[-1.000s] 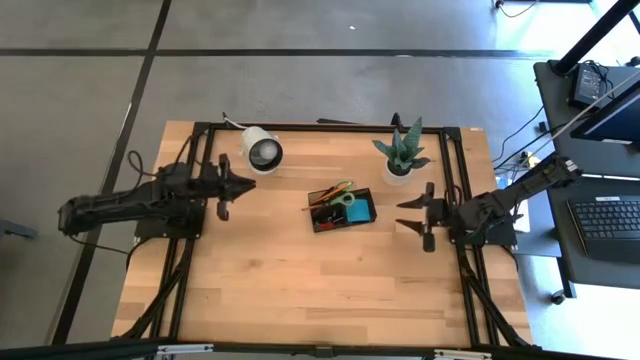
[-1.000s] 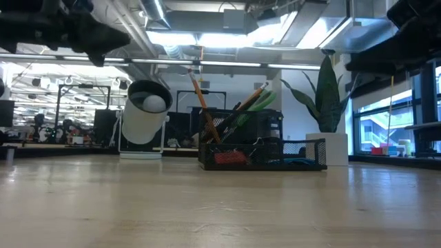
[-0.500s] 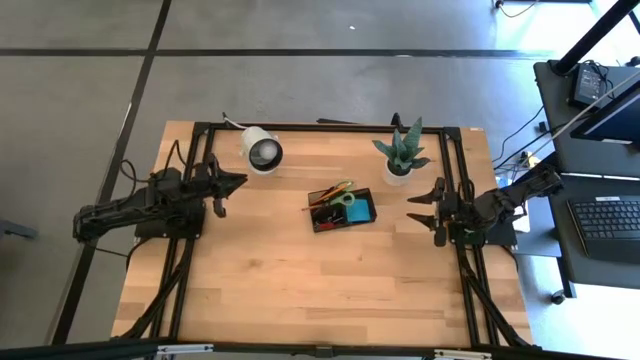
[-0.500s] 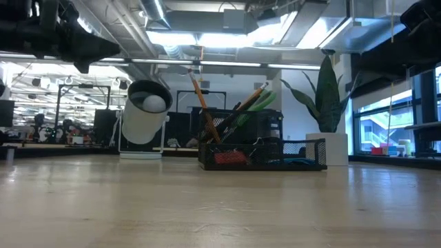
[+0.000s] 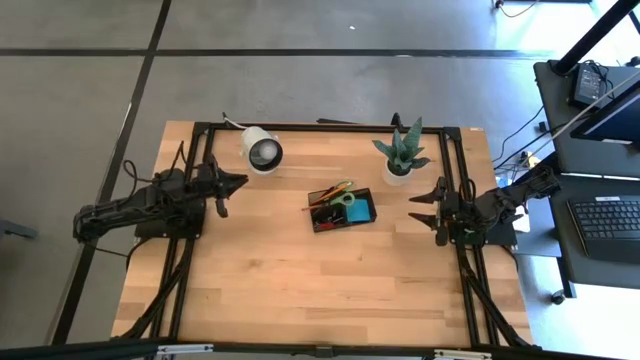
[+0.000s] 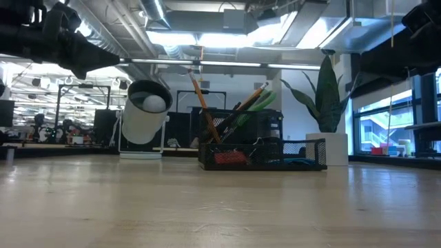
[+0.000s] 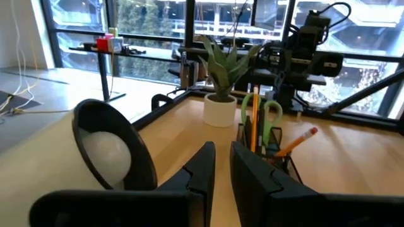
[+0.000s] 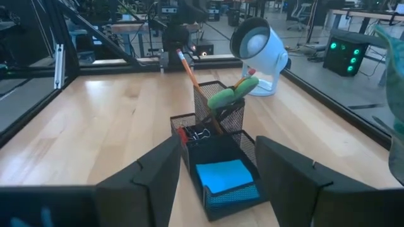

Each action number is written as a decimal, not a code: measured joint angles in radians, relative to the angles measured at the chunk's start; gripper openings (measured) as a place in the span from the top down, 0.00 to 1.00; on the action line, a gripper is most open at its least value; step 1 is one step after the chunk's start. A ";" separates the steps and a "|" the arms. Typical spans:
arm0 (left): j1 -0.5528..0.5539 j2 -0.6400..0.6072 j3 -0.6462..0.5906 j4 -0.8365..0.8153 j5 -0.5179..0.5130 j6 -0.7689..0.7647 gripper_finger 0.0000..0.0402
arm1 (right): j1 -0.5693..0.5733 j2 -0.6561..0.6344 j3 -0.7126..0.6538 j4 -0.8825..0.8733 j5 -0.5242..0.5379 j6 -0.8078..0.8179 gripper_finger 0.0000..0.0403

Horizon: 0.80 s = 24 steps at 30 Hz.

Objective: Pick and place office supplies into organizer
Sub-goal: Return to Home Position

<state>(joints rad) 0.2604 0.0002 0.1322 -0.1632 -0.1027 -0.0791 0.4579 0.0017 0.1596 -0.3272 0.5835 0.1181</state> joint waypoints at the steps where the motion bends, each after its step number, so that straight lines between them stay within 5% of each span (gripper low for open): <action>1: 0.000 0.000 0.000 -0.002 0.001 -0.001 0.89 | 0.000 0.000 0.000 -0.001 0.000 -0.007 0.49; 24: 0.024 0.008 -0.114 0.175 -0.045 0.109 0.89 | -0.003 0.000 -0.002 0.002 0.026 -0.103 0.49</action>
<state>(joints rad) 0.2848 0.0082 0.0177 0.0116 -0.1478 0.0296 0.4545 0.0017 0.1581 -0.3250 0.6096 0.0155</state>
